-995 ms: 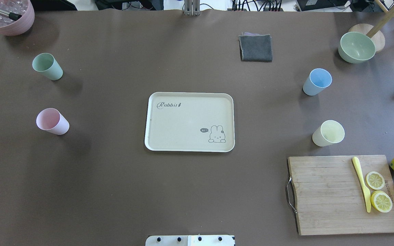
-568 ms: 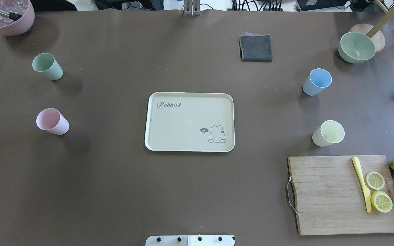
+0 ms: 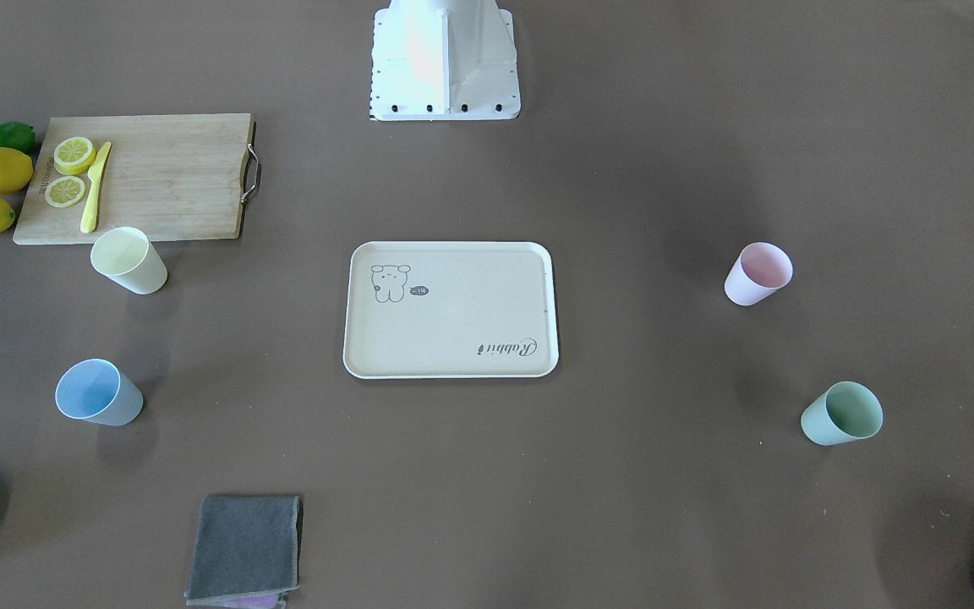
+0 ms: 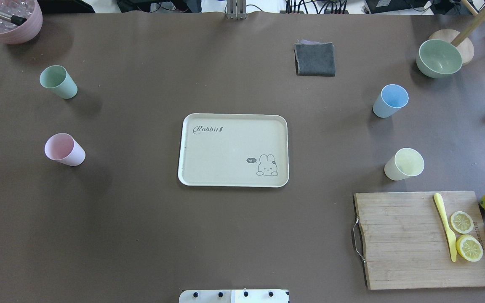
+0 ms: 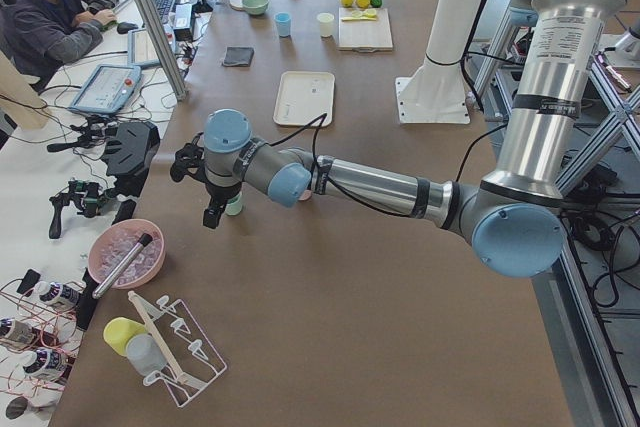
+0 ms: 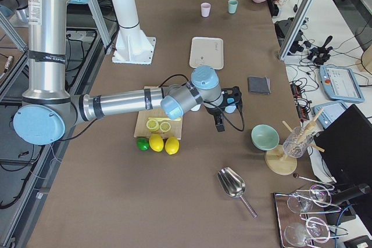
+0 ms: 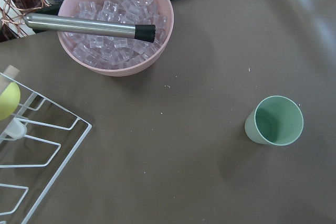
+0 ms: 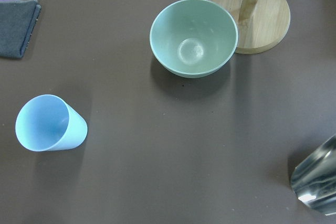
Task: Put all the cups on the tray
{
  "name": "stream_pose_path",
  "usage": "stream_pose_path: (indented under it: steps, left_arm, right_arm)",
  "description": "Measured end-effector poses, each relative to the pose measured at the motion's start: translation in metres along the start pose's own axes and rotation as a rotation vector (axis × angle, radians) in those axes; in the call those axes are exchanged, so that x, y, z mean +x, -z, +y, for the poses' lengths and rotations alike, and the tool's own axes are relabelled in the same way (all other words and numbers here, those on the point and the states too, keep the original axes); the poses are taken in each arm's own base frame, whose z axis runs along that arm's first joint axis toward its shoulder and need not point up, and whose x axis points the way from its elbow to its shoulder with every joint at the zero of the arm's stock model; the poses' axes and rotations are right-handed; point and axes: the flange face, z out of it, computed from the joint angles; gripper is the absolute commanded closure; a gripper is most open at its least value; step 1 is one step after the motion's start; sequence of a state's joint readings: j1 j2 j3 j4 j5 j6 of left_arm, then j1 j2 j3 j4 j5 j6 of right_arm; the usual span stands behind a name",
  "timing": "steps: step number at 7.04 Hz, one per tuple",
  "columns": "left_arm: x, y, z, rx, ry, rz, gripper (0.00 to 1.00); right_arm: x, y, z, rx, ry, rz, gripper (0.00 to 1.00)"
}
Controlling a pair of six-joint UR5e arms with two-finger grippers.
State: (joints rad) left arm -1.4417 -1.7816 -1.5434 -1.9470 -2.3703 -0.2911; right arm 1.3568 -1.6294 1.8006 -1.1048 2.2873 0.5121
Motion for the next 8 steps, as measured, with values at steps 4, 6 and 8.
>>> stream_pose_path:
  steps: [4,6,8]
  left_arm:
    - [0.077,-0.115,-0.035,-0.072,0.0,0.021,0.04]
    - [0.098,-0.14,-0.032,-0.068,-0.017,-0.014,0.14]
    - [0.092,-0.154,-0.027,-0.068,-0.023,-0.033,0.26]
  right_arm:
    - [-0.023,-0.016,-0.004,-0.008,-0.011,0.001,0.0]
    - [-0.022,-0.017,-0.001,-0.012,-0.014,0.003,0.0]
    - [-0.021,-0.017,0.0,-0.013,-0.015,0.005,0.0]
